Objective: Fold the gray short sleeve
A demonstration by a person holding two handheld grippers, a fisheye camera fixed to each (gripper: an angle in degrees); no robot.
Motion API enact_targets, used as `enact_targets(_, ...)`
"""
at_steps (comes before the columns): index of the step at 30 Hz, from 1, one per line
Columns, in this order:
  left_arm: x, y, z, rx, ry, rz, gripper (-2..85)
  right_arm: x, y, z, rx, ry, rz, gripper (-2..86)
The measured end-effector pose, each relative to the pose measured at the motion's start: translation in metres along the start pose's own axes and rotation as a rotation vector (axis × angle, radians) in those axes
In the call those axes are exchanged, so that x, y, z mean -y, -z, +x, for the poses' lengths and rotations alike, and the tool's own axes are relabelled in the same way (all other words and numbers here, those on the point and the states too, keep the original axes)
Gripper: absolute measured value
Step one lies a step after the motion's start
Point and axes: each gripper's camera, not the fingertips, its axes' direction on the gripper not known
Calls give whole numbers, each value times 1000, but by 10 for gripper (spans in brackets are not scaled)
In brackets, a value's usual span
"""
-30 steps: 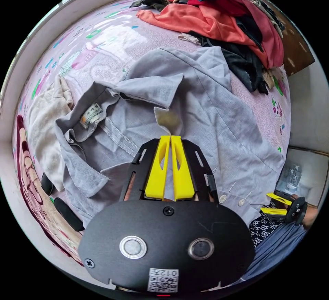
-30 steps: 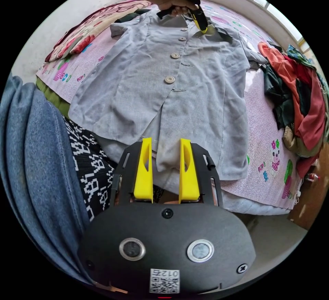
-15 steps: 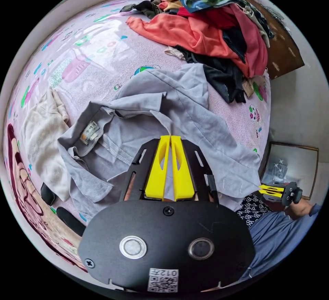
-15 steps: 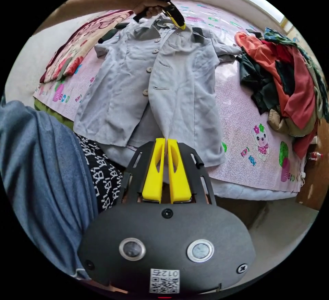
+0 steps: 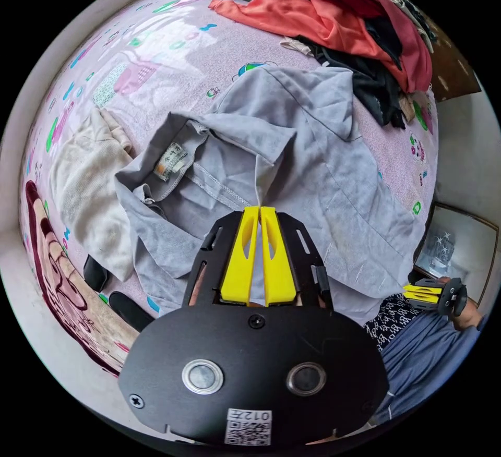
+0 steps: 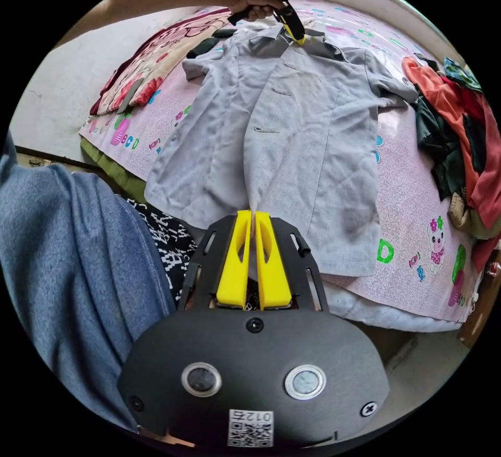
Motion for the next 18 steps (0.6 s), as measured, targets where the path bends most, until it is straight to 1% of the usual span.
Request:
enact_targets(4, -5, -16, 5, 92, 29, -1, 12, 12, -31, -7, -47, 12, -76, 25)
enact_targets(6, -9, -17, 5, 100, 53, 14, 21, 15, -43, -14, -73, 44, -123, 39)
enact_targets(11, -39, 5, -3, 92, 121, 124, 39, 15, -58, -23, -36, 111, -159, 96)
enact_targets(14, -62, 15, -4, 131, 133, 199, 31, 6, -56, -18, 4, 119, -159, 104)
enact_targets(16, -72, 14, -10, 64, 147, 217, 25, -4, -49, -8, 38, 93, -151, 102)
enact_targets(18, -81, 14, -15, 32, 197, 225, 18, -17, -35, 7, 50, 42, -98, 96)
